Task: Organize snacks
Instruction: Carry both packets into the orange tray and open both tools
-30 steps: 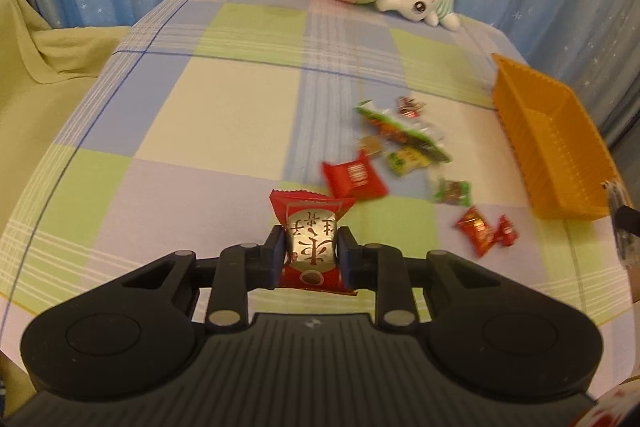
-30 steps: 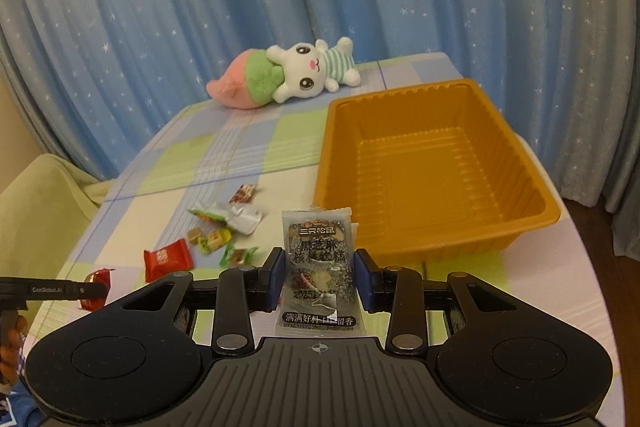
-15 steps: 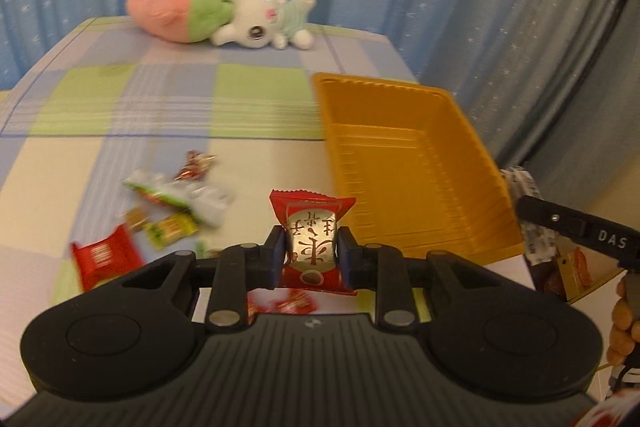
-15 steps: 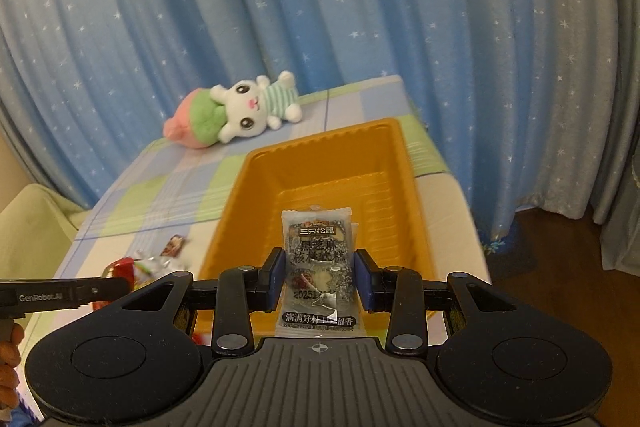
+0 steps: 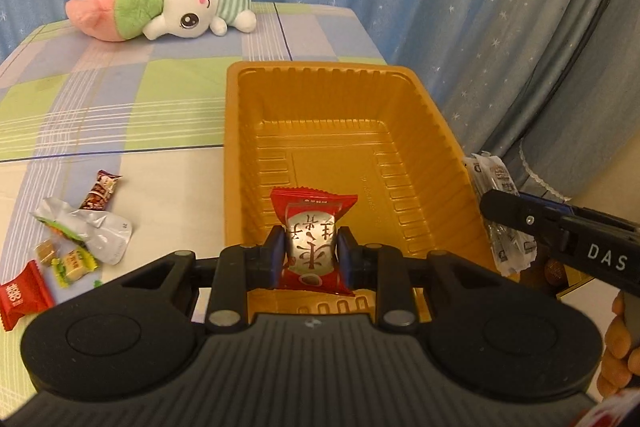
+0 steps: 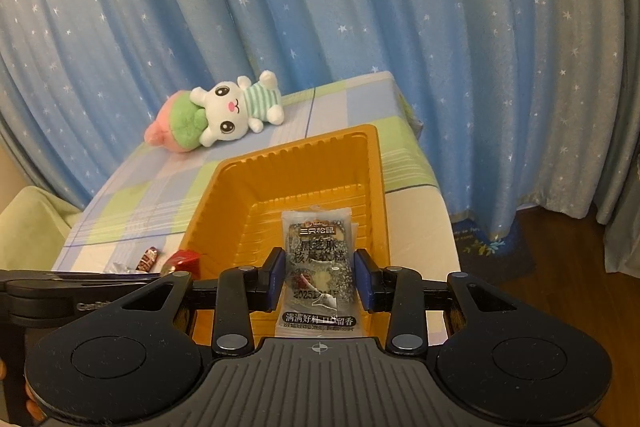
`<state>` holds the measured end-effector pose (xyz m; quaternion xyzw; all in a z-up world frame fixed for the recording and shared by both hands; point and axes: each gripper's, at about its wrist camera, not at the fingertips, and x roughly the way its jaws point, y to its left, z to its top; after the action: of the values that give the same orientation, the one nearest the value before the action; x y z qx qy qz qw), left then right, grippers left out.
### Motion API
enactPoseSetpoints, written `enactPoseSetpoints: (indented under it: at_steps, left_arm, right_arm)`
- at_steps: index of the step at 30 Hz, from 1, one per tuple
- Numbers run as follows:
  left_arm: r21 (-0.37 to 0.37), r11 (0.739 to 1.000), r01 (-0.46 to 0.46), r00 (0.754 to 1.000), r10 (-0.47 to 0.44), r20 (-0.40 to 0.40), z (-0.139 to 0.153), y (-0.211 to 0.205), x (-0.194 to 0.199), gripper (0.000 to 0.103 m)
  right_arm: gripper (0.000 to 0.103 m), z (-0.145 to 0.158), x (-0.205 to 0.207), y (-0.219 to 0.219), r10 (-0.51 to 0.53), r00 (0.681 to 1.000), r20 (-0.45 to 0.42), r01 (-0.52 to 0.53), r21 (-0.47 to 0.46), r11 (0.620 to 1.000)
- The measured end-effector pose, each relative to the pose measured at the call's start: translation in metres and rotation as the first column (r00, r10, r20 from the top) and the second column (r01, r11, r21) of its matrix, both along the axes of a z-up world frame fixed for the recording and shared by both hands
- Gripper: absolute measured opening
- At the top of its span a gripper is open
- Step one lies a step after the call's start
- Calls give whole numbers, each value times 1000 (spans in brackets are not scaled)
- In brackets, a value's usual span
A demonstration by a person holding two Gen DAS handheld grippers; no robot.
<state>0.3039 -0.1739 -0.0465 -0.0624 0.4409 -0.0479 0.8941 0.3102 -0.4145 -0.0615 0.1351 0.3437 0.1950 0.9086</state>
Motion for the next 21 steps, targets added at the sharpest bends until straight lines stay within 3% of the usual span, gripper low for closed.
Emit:
enactPoseSetpoints:
  at_steps: [9,21]
  left_arm:
    - [20,1000,2,1000,-1,-26,-13,-12,16,25]
    - [35,999,-6,1000,7,-30,-13,-10,16,33]
  right_arm:
    - [37,-10,19,3,23,999,-33,-23,0,1000]
    - [37,-19,31,10,47,997,-57,-47,5,999]
